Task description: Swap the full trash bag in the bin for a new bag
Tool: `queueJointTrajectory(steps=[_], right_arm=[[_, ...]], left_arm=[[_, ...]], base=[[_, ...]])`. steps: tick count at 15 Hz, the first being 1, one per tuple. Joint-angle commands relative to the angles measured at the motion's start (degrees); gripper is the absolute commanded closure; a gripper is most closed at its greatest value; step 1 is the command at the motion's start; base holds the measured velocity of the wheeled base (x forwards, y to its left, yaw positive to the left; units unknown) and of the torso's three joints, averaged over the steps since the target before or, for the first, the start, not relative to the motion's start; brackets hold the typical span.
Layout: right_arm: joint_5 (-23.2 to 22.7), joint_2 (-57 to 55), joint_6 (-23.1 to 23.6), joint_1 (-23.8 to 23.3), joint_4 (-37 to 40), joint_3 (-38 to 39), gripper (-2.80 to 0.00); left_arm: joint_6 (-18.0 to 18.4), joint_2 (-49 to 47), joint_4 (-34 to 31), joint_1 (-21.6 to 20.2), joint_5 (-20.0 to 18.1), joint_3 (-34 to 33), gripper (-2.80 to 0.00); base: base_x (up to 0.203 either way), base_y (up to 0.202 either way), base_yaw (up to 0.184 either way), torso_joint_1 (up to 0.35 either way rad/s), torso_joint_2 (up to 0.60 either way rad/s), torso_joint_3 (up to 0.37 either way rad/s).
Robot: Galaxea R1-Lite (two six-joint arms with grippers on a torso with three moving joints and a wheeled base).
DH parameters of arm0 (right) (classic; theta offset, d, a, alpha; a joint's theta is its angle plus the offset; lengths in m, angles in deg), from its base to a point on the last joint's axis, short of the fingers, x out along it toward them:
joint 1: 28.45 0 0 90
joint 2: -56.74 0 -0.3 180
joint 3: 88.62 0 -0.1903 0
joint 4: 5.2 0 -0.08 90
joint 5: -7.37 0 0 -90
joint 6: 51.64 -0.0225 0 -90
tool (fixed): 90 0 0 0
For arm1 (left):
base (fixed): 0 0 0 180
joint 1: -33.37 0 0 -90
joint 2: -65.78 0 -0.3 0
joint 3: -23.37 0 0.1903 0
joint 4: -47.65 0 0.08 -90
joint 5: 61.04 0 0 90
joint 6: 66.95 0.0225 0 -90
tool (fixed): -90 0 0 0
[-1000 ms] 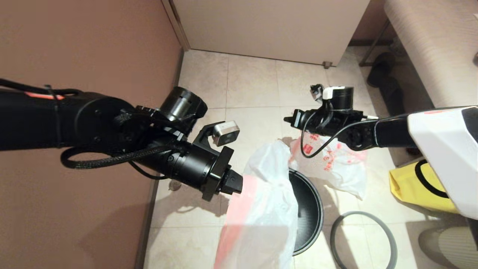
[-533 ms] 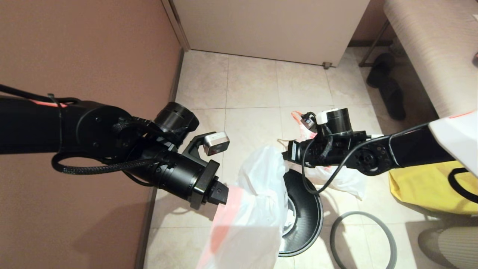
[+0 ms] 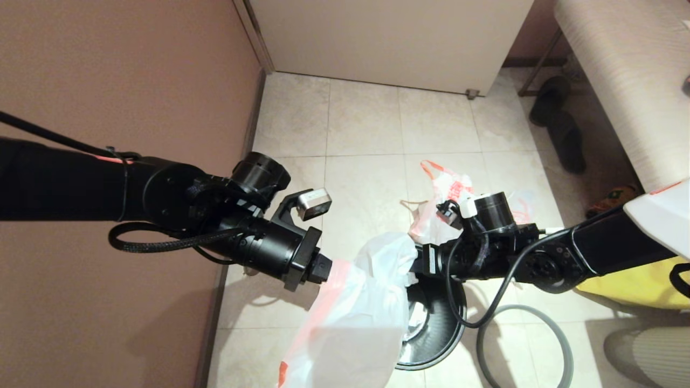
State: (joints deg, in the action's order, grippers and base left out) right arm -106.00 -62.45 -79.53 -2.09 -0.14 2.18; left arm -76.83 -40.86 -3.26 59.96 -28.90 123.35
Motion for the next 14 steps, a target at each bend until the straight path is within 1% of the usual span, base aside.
queueJointTrajectory(steps=[1, 4, 9, 12, 14], right_arm=[[-0.1, -4.5, -0.1, -0.2, -2.5, -0.1, 0.0], [-0.1, -9.3, -0.1, -1.6, -4.6, -3.0, 0.0], [0.4, -11.1, -0.1, -2.7, -4.7, -3.1, 0.0], [0.4, -6.9, -0.3, -3.7, -4.9, -0.5, 0.0], [0.3, -0.3, -0.4, -4.7, -6.1, 5.0, 0.0]], left_arm=[[-0.1, -1.2, 0.6, -0.5, -0.3, 0.0, 0.0], [-0.1, -1.6, 3.4, -0.7, -0.3, 0.0, 0.0], [-0.2, -4.6, 6.3, 0.2, -0.3, 1.2, 0.0], [-0.2, -6.6, 8.6, 0.9, -0.3, 1.3, 0.0], [-0.2, -7.2, 9.0, 1.2, -0.3, 1.4, 0.0]], base=[[0.0, 0.0, 0.0, 0.0, 0.0, 0.0], [0.0, 0.0, 0.0, 0.0, 0.0, 0.0], [0.0, 0.0, 0.0, 0.0, 0.0, 0.0], [0.0, 0.0, 0.0, 0.0, 0.0, 0.0], [0.0, 0.0, 0.0, 0.0, 0.0, 0.0]])
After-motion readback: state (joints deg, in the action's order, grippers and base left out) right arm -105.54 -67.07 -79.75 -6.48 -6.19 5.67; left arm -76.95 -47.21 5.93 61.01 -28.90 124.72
